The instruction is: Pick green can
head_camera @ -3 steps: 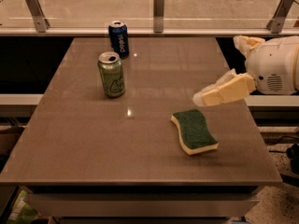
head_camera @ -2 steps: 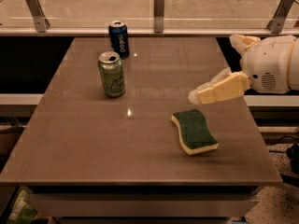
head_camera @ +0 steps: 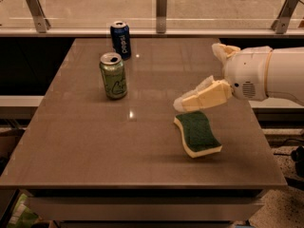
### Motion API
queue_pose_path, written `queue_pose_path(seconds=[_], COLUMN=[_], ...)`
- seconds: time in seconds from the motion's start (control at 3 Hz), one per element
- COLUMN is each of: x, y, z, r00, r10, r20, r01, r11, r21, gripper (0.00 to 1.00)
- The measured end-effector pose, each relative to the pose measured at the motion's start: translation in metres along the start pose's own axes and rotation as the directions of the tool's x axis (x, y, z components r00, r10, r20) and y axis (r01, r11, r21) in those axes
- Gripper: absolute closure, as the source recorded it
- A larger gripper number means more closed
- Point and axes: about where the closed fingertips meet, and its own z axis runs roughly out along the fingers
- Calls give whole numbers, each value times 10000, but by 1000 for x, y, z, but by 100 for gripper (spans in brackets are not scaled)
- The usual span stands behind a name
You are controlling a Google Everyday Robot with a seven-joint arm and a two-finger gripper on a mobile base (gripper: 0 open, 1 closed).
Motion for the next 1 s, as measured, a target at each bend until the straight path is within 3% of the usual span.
queue_pose_path(seconds=[0.33,1.0], x=[4,1], y=[14,25], z=[27,75], r00=[9995,9967], r10=[171,409], r20=[281,698], r01=[-156,-332], r11=[9985,9935], r21=[-529,-1087], gripper=[0,0])
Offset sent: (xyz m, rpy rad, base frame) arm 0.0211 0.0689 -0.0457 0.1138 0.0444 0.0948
